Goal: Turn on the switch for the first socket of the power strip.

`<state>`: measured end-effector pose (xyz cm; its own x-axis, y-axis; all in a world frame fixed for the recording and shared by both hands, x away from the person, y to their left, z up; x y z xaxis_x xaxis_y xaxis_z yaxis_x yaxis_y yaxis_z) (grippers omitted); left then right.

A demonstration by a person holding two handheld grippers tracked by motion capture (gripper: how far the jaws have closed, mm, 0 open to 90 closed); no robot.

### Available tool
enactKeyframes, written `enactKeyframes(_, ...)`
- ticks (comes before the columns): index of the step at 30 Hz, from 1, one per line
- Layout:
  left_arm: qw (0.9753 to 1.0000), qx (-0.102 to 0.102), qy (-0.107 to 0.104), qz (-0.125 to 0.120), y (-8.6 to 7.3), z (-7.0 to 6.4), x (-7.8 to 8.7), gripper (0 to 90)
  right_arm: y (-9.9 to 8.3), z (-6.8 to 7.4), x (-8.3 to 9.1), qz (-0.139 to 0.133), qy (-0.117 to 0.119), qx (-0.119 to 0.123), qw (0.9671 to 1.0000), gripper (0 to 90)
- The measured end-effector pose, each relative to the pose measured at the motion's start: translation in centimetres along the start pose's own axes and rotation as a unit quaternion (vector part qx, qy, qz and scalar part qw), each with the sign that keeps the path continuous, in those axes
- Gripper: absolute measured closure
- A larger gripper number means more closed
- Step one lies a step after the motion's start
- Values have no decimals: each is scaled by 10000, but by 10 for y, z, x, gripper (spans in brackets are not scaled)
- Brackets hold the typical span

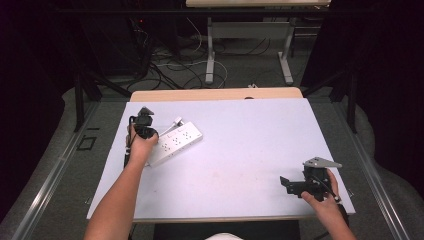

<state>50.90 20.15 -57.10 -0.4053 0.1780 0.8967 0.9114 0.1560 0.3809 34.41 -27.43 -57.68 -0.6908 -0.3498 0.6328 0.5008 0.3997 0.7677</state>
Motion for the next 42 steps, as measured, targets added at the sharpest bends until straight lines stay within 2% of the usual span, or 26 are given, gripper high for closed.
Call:
enactKeyframes(11, 9999, 46, -40, -81, 0, 0, -1, 900, 0, 0, 0, -4, -7, 8, 10000, 0)
enactKeyframes(16, 10000, 10, -19, 34, -2, 2, -1, 900, 0, 0, 0, -5, -3, -2, 10000, 0)
enactKeyframes(17, 10000, -25, 29, -17, -2, 3, -2, 900, 0, -1, 0, -6, -6, 12, 10000, 0)
enactKeyframes(22, 10000, 44, -50, -34, -2, 4, -2, 900, 0, -1, 0, -6, -5, 9, 10000, 0)
enactKeyframes(42, 10000, 45, -37, -61, -2, 4, -2, 900, 0, -1, 1, 5, -10, 16, 10000, 0)
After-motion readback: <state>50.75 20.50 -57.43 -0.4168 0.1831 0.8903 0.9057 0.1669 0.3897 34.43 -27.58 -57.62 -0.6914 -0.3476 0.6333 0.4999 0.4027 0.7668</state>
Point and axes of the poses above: each handheld gripper's, and its own axes: x roughly backward along the jaws, y roughly out of its top, z roughly to its left, the point moved 7 cm from there along -x, roughly forward along the jaws, and after that the axes turned 14 degrees about x, right-handed, at the moved point
